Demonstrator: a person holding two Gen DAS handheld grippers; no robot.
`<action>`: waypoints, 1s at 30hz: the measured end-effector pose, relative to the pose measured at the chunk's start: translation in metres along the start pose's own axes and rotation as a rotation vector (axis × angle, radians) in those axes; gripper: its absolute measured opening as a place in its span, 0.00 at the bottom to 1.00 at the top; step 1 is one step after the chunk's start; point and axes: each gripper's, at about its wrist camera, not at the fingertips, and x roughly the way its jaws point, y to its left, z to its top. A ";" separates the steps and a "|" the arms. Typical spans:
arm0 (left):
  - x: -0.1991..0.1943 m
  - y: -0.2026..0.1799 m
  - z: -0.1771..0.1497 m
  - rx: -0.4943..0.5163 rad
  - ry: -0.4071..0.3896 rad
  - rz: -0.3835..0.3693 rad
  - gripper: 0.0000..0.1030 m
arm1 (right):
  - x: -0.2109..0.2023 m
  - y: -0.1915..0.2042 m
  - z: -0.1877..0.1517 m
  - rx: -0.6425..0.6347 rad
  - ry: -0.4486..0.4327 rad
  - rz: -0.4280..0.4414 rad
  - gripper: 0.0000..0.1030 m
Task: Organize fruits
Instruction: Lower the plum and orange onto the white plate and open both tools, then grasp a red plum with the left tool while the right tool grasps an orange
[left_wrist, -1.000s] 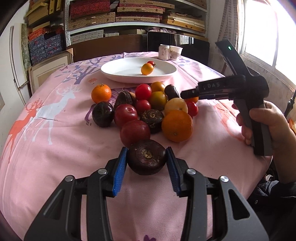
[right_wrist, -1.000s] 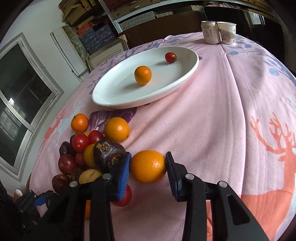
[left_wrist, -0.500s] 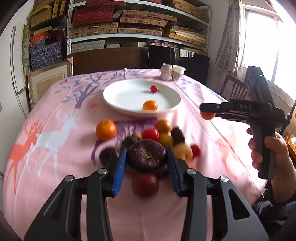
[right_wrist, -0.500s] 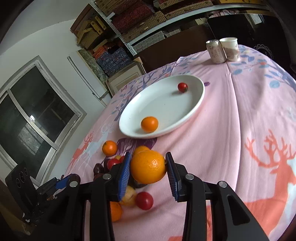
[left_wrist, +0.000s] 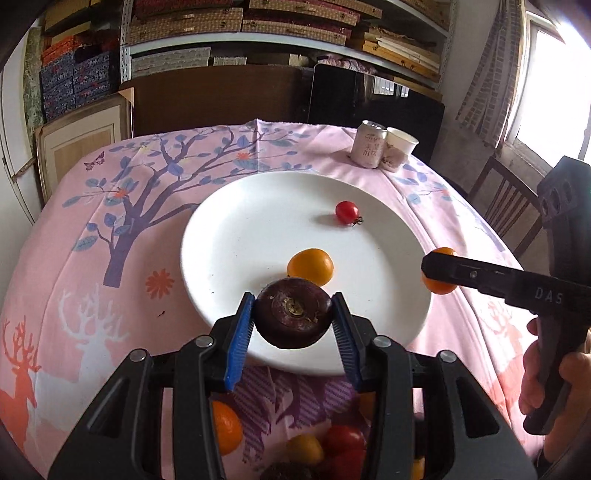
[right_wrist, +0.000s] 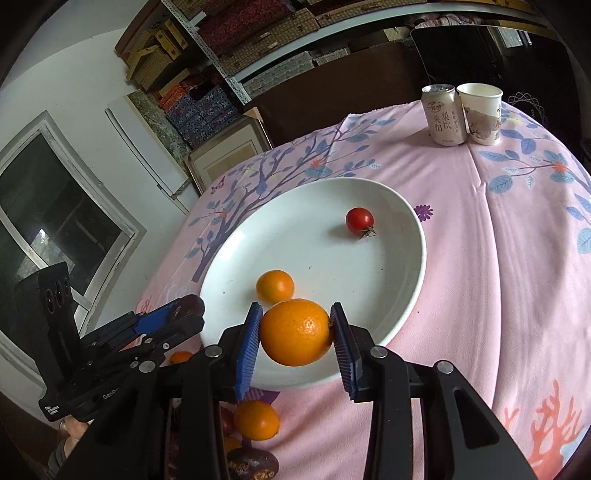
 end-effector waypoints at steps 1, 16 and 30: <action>0.007 0.002 0.000 -0.008 0.012 0.002 0.42 | 0.004 -0.001 0.001 0.001 0.005 0.001 0.46; -0.103 -0.015 -0.092 0.079 -0.075 -0.030 0.78 | -0.064 0.014 -0.077 -0.061 -0.064 0.027 0.70; -0.103 -0.036 -0.187 0.218 0.028 0.072 0.54 | -0.079 0.009 -0.153 -0.056 -0.039 0.048 0.72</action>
